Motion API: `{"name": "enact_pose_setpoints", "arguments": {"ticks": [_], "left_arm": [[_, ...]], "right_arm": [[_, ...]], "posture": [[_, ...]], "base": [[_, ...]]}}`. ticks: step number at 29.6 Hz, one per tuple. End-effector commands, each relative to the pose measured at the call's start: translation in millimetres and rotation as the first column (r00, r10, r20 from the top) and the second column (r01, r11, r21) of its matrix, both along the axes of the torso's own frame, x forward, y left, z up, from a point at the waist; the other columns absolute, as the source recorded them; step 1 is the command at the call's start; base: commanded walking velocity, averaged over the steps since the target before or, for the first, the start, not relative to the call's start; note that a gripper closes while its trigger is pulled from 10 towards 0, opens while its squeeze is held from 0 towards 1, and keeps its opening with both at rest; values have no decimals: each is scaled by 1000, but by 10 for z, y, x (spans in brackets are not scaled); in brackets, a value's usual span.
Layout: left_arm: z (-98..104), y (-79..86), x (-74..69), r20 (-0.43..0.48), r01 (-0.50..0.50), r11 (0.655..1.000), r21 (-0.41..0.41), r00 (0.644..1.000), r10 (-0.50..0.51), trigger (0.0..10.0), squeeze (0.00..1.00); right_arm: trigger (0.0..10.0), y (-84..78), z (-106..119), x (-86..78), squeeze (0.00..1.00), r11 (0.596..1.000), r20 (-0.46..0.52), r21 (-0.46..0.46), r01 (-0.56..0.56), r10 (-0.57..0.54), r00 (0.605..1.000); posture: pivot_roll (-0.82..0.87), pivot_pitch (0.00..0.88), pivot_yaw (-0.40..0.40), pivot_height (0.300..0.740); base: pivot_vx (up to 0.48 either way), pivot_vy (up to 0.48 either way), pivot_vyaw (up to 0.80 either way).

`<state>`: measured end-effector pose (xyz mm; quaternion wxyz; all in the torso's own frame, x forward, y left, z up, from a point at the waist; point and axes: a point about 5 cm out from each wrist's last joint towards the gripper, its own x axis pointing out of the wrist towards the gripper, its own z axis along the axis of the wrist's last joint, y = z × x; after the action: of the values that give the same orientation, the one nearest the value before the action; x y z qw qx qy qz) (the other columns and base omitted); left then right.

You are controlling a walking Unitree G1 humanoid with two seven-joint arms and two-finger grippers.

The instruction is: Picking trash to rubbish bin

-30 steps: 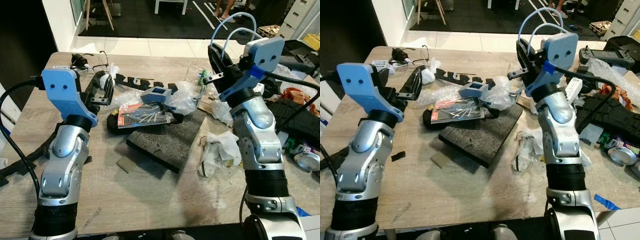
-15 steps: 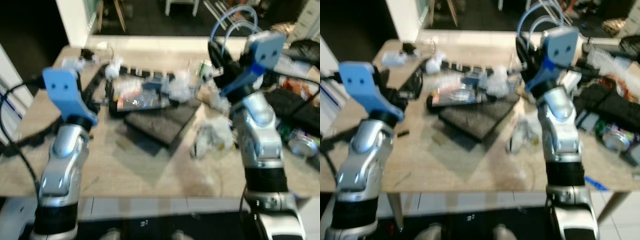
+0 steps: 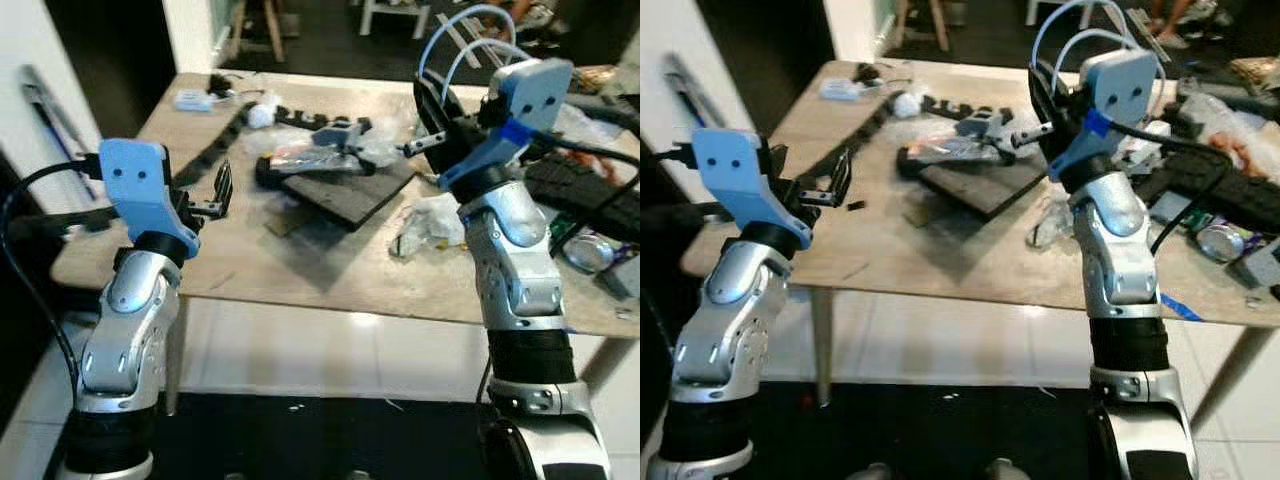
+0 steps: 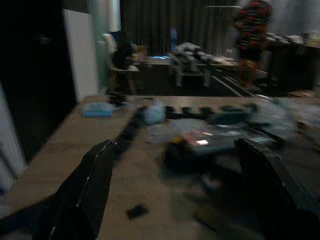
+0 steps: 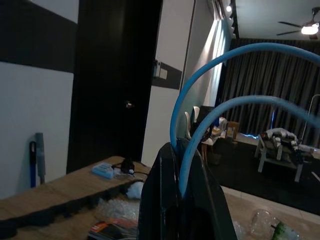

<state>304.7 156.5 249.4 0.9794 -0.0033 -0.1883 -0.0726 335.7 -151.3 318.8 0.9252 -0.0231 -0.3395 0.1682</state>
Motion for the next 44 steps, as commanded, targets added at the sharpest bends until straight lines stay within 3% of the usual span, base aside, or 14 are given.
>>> {"name": "enact_pose_setpoints", "arguments": {"ticks": [1,14,22,44], "left_arm": [[-50,-26,-2,-27,12,999,29,1000,-11,10000,0],[-78,-97,12,-62,52,997,61,997,-48,10000,0],[-82,-128,15,-68,61,995,75,996,-56,10000,0],[-96,35,46,-49,-58,997,52,997,61,10000,0]], "right_arm": [[10000,-23,24,-11,0,1000,8,15,2,-2,1000],[10000,-45,-15,-1,0,999,-10,39,-2,2,1000],[10000,-43,-29,1,0,999,-16,44,-4,4,1000],[10000,-5,33,-15,0,999,16,41,-17,16,1000]], "posture": [[21,163,-51,740],[25,162,-39,740],[27,161,-37,740],[17,143,-44,740]], "base": [[0,0,0],[0,0,0],[0,-467,0],[0,0,0]]}}
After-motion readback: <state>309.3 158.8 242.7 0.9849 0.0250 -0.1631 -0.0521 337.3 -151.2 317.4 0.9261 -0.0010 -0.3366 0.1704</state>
